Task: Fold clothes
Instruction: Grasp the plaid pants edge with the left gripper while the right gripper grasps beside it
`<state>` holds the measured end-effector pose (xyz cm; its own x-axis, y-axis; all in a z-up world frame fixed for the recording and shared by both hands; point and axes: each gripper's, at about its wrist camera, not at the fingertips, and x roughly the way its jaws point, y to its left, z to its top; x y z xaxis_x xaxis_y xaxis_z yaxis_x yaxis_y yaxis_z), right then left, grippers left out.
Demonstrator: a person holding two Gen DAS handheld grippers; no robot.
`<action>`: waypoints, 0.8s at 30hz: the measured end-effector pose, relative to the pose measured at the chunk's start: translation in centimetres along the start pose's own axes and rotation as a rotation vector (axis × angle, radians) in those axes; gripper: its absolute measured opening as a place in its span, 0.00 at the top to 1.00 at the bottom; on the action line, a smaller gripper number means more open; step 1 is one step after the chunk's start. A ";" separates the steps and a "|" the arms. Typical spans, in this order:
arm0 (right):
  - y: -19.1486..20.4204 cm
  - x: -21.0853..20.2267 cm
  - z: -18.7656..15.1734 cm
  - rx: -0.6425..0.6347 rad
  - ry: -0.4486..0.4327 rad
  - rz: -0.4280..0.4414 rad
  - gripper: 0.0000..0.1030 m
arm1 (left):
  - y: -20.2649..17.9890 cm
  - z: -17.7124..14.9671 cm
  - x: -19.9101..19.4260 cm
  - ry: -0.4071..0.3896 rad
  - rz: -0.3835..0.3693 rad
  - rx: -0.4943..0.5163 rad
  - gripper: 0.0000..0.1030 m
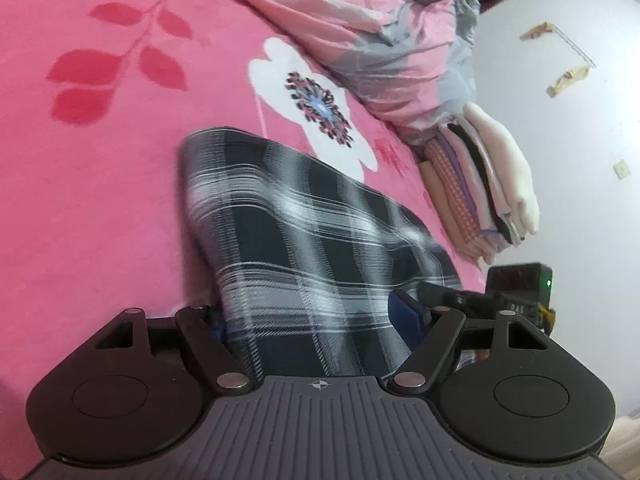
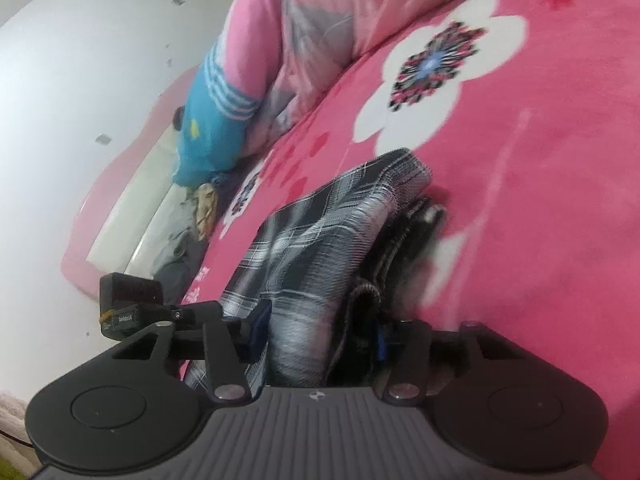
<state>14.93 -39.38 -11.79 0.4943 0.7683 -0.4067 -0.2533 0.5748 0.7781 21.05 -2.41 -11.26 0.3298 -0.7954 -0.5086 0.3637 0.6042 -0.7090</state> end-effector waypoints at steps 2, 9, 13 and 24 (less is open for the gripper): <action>0.3 0.5 0.1 -0.018 -0.003 -0.005 0.58 | -0.2 -0.1 0.2 -0.019 0.014 0.007 0.48; 4.0 -0.7 -1.3 -0.174 -0.095 -0.116 0.64 | -1.4 -0.4 -0.7 -0.083 0.050 0.020 0.85; 6.4 -1.7 -2.3 -0.255 -0.153 -0.167 0.66 | -3.6 -0.9 -1.9 -0.138 0.044 0.068 0.88; 12.6 -8.7 -7.7 -0.374 -0.407 -0.288 0.68 | -13.5 -3.3 -3.6 -0.224 -0.045 0.274 0.89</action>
